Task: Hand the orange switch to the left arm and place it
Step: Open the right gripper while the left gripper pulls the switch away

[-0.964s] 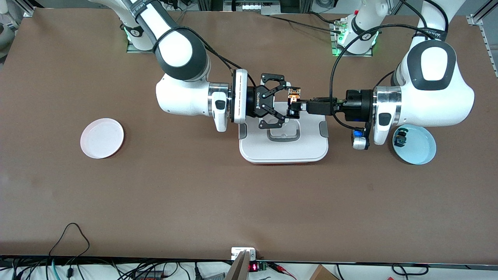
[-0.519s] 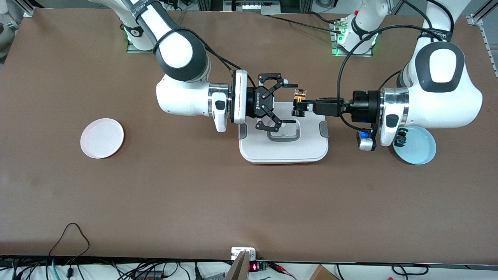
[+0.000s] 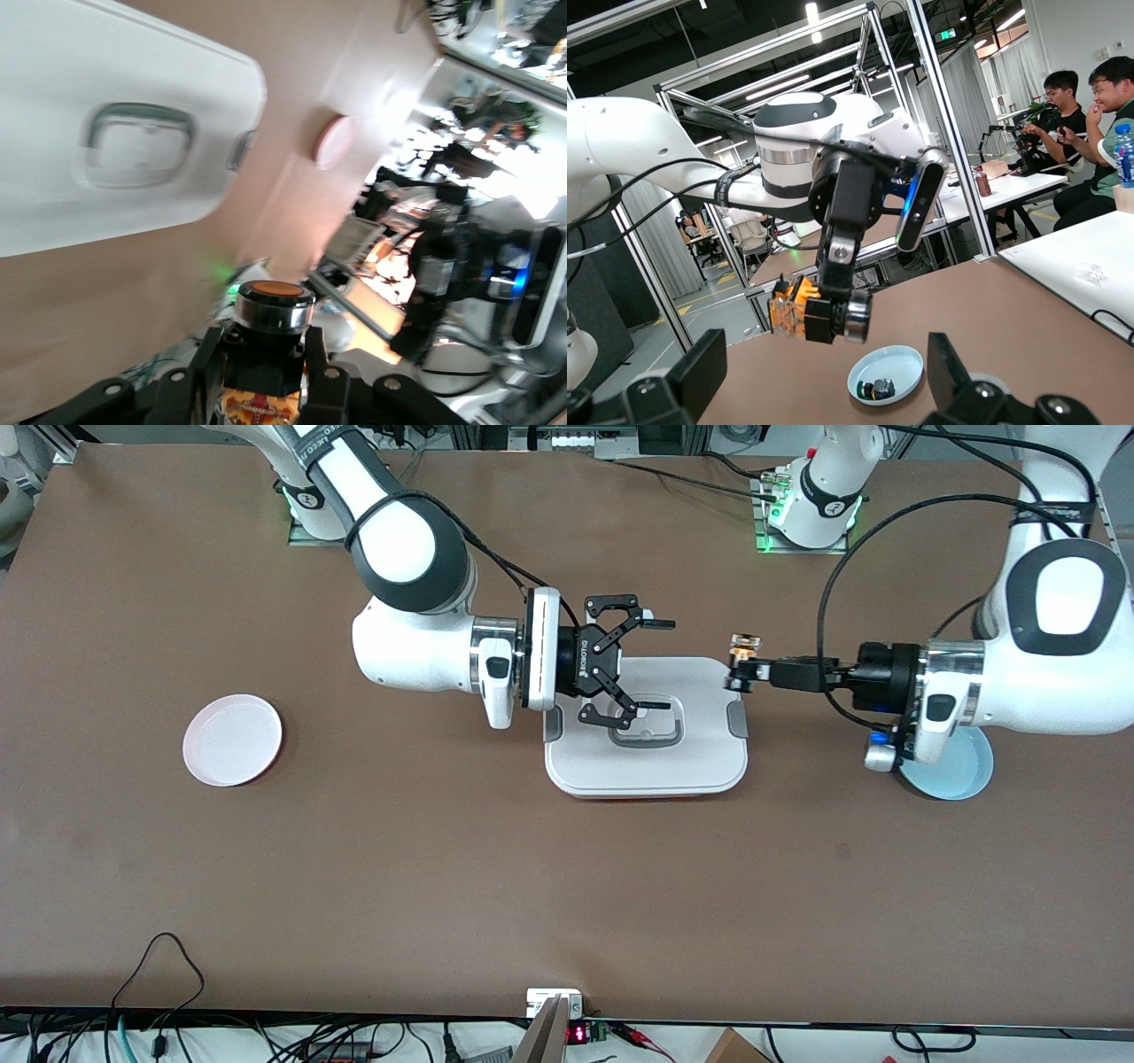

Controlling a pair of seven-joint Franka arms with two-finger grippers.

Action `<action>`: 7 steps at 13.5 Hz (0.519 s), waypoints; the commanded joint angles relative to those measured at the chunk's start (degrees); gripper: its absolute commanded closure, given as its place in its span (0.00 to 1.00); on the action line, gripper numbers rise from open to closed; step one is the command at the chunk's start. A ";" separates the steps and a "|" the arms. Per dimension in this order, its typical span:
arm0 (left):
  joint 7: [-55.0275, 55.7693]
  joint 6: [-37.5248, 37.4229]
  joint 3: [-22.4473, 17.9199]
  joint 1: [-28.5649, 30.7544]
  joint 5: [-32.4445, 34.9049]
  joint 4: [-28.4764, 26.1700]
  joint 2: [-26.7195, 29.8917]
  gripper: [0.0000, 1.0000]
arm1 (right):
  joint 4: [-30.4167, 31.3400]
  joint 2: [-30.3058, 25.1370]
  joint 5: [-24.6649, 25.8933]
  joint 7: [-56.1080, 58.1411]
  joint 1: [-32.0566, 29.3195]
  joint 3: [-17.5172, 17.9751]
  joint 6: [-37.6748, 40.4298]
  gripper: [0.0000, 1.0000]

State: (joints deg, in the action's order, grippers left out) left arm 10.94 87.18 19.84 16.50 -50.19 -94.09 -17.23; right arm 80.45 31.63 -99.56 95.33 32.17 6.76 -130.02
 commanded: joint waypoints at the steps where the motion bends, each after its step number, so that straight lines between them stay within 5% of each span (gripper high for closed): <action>1: -5.89 -4.46 0.38 2.56 12.31 0.23 0.44 1.00 | 6.10 -4.28 -1.25 2.23 -2.62 0.19 -0.06 0.00; 4: -11.00 -5.71 0.38 5.73 29.20 0.05 -0.69 1.00 | 10.51 -6.66 -0.63 2.49 -6.31 -0.51 4.23 0.00; 7: -15.68 -4.66 0.38 8.98 45.30 0.14 -4.47 1.00 | 12.19 -7.37 0.94 2.85 -7.91 -7.00 15.72 0.00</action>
State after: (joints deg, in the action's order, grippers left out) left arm -2.00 82.51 19.53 23.71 -11.66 -94.51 -19.28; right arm 89.53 26.39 -99.30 96.92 25.33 2.70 -120.09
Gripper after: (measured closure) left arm 0.590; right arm 0.000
